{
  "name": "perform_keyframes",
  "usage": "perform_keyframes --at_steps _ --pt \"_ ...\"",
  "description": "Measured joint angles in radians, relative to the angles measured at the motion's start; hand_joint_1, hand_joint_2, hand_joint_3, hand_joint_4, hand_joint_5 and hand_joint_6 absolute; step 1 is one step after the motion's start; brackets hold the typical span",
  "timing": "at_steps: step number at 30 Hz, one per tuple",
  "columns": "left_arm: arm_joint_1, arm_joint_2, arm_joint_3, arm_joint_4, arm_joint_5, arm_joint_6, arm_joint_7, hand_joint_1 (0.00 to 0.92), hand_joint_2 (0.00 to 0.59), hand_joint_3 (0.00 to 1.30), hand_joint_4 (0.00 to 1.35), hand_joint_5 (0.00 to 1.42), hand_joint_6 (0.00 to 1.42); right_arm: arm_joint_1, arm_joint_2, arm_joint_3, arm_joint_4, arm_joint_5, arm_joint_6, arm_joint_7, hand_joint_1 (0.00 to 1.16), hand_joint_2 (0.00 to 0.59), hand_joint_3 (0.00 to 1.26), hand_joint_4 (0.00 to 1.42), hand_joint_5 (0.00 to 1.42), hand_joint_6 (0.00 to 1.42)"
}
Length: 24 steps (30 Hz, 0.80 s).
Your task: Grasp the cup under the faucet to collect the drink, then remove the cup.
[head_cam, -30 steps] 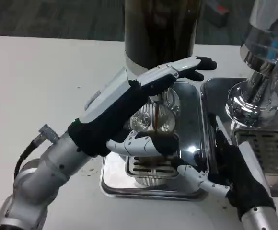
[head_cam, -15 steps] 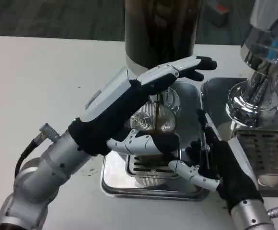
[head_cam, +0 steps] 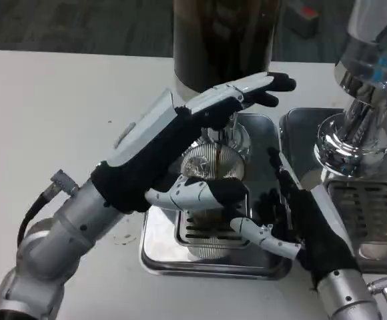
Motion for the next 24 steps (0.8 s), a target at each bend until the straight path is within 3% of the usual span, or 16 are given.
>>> perform_keyframes --at_steps 13,24 --pt "-0.038 0.035 0.100 0.038 0.059 0.026 0.071 0.000 0.132 0.16 0.10 0.22 0.10 -0.017 0.013 -0.004 0.033 0.020 -0.014 0.006 0.71 0.186 0.00 0.00 0.00 0.02" --pt "0.021 0.047 0.167 0.019 -0.049 0.010 0.083 0.000 0.133 0.16 0.10 0.23 0.11 -0.017 0.016 -0.005 0.033 0.020 -0.016 0.006 0.70 0.187 0.00 0.00 0.00 0.03"
